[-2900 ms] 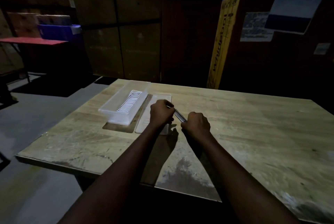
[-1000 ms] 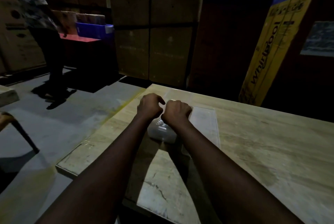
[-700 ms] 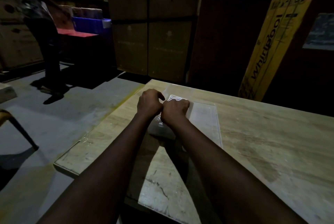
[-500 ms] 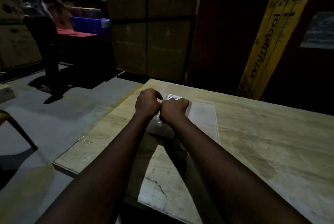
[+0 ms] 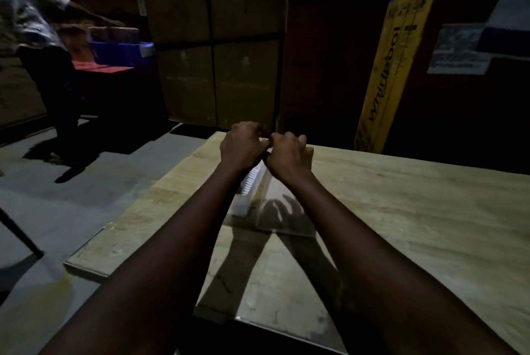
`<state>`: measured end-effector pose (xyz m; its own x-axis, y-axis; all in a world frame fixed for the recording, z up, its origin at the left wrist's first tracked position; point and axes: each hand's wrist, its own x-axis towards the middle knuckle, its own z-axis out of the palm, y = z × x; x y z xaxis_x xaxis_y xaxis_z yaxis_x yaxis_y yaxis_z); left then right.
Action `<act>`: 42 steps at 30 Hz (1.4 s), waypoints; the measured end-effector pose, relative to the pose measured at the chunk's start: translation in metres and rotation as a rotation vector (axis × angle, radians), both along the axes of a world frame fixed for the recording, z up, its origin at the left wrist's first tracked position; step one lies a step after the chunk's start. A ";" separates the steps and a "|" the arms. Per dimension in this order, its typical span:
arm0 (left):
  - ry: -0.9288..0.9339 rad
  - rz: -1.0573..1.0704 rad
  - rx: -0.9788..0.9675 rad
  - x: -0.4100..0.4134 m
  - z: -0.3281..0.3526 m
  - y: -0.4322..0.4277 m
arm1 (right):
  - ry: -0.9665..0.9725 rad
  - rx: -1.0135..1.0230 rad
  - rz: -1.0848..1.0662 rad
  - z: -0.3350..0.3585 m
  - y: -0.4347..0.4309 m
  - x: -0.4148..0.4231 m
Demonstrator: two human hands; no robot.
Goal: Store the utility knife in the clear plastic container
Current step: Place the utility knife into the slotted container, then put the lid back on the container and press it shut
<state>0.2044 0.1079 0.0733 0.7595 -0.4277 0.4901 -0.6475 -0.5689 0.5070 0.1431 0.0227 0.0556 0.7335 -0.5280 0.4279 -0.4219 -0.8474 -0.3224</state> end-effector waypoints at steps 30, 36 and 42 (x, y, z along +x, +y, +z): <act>0.324 -0.167 -0.031 -0.101 -0.034 -0.069 | -0.170 0.620 -0.019 -0.074 -0.066 -0.116; 0.926 -0.324 -0.556 -0.080 -0.013 -0.057 | -0.307 0.782 0.044 -0.067 -0.059 -0.098; 1.050 -0.305 -0.673 -0.061 -0.008 -0.035 | -0.346 0.804 0.061 -0.062 -0.062 -0.080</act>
